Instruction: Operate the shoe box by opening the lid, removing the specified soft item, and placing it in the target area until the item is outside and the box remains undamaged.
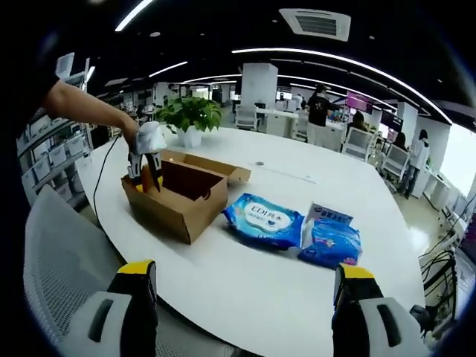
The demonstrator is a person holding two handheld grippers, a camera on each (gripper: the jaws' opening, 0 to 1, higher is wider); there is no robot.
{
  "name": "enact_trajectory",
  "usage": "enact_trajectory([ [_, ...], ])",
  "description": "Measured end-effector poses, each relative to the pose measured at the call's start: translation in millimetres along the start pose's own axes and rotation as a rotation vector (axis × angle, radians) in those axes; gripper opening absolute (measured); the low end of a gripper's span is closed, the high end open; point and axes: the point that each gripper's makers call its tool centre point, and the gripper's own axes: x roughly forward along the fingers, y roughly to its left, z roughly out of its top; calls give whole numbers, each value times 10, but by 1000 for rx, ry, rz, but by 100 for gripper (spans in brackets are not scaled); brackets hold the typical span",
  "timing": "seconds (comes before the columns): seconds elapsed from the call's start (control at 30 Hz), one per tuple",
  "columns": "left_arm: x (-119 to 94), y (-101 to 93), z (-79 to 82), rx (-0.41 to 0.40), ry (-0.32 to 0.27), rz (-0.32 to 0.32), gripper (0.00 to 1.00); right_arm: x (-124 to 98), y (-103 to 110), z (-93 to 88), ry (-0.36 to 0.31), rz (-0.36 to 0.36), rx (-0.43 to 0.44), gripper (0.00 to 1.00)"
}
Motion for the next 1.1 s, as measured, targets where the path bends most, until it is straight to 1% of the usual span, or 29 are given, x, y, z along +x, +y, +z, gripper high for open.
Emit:
enact_trajectory([
  [0.1,49,-25,16,10,7,-18,41,-4,-18,-17,6,-3,0,100],
  [0.33,135,-49,59,4,-12,-48,38,-29,-81,-13,8,-19,12,100],
  [0.5,183,-41,55,1,-11,-52,38,-33,-119,-20,11,-31,17,100],
  [0.67,228,-36,23,-2,-14,-48,35,-16,-108,8,8,-30,16,100],
  [0.87,227,0,18,1,-38,-19,32,18,-80,41,4,-16,9,100],
  [0.93,232,11,11,7,-41,-10,28,26,-68,50,2,-14,5,100],
  [0.97,234,-1,0,4,-37,-13,23,31,-59,57,-1,-11,7,100],
  [1.0,251,2,-5,23,-37,-6,22,35,-55,63,-3,-9,8,100],
  [1.03,255,5,-19,23,-34,7,22,41,-48,66,-5,-7,9,100],
  [1.1,258,4,-11,14,-41,11,22,46,-38,62,-4,-4,9,99],
])
